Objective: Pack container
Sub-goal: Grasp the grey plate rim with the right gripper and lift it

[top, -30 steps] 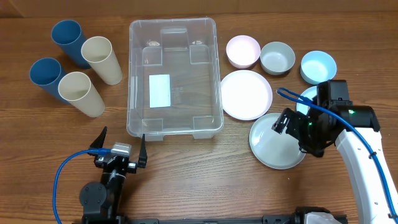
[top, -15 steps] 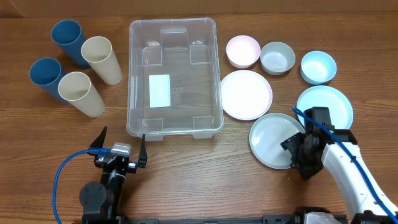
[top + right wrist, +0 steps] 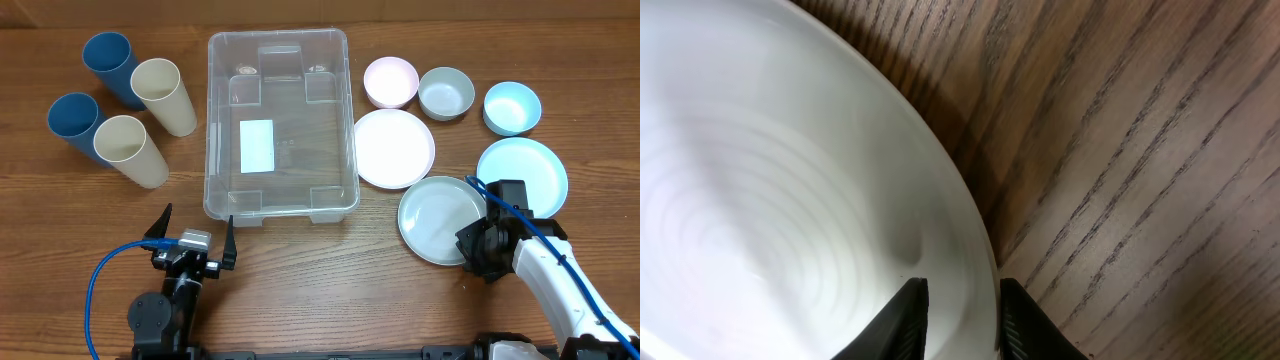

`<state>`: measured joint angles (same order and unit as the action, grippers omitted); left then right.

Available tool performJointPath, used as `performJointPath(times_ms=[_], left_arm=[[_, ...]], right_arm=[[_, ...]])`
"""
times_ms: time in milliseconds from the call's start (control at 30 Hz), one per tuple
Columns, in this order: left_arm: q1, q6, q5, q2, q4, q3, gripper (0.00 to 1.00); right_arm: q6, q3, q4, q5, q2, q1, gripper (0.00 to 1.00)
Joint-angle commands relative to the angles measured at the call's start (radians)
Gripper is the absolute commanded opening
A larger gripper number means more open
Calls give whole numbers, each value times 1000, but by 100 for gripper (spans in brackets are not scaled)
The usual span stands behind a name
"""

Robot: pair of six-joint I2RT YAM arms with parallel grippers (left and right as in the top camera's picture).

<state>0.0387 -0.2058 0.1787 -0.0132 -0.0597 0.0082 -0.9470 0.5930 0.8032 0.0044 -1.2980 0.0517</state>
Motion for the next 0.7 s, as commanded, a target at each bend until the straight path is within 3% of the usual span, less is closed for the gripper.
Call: performJointPath(times_ms=[0,133,167,200,467,667], left_arm=[[-6,0,-2,9,0,-3,100],[-6,0,-3,9,0,-3,100],[-6,0,-2,9,0,-3,100],[-6,0,-3,9,0,-3,100],[-6,0,-3,9,0,-3,100],[-6,0,-3,9,0,-3,100]], right_arm=[[-4,-26,-23,5,5,3,26],[-4,-108,-123,-42,5,3,25],[-4,-115,-134,-44,5,3,18],[-4,-115,-134,-43,5,3,5],[-4,-79,-136,-58,8,3,4],[75,208,31,-39,8,3,4]])
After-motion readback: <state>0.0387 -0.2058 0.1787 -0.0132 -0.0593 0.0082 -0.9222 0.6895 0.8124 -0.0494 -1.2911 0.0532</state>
